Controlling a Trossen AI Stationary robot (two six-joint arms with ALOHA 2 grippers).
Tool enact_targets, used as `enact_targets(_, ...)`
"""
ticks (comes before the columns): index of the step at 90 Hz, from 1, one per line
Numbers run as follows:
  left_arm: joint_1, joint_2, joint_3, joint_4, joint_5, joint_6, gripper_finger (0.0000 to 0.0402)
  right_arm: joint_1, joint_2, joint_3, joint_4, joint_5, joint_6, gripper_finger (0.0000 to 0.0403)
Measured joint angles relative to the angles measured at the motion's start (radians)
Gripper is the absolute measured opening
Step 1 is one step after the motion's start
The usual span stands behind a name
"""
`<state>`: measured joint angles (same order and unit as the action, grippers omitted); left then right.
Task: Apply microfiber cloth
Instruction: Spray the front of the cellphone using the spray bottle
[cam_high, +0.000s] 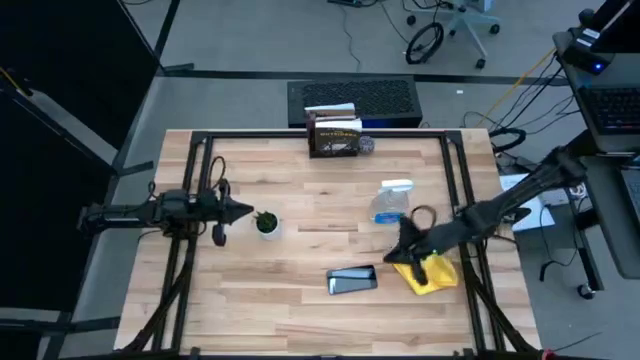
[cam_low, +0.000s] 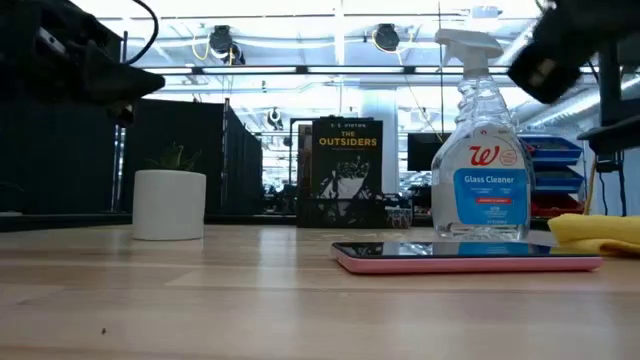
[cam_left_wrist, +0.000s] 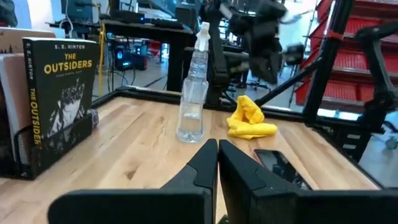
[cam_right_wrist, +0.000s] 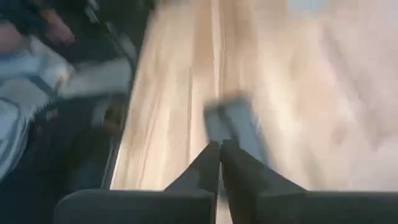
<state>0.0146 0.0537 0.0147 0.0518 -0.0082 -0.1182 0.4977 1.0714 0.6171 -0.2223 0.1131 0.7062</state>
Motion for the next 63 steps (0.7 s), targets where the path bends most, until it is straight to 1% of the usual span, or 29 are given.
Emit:
enact_targets(8,-0.012,0.028,0.028,-0.002,0.000,0.041,0.0000,0.003,0.106,0.020,-0.070,-0.034,0.175,0.0000)
enact_targets(12,-0.019,0.052,0.049,0.004,0.000,0.062,0.0000,-0.010,0.145,0.020,-0.080,-0.053,0.271,0.0004)
enact_targets(16,-0.026,0.083,0.068,0.004,0.000,0.076,0.0000,-0.021,0.183,0.020,-0.080,-0.064,0.334,0.0012)
enact_targets(22,-0.037,0.141,0.098,0.002,-0.013,0.081,0.0000,-0.025,0.226,0.021,-0.081,-0.064,0.407,0.0033)
enact_targets(31,-0.053,0.248,0.149,0.004,-0.024,0.112,0.0000,-0.024,0.260,0.021,-0.039,-0.071,0.481,0.0079)
enact_targets(39,-0.076,0.366,0.187,0.039,-0.023,0.138,0.0000,-0.025,0.279,0.021,-0.012,-0.068,0.555,0.0125)
enact_targets(49,-0.123,0.553,0.236,0.130,-0.023,0.171,0.0000,-0.025,0.307,0.021,-0.006,-0.051,0.637,0.0175)
enact_targets(56,-0.166,0.695,0.286,0.169,-0.026,0.178,0.0000,-0.024,0.328,0.021,0.002,-0.039,0.666,0.0200)
enact_targets(63,-0.209,0.838,0.353,0.183,-0.045,0.179,0.0000,-0.023,0.352,0.021,0.032,-0.035,0.670,0.0216)
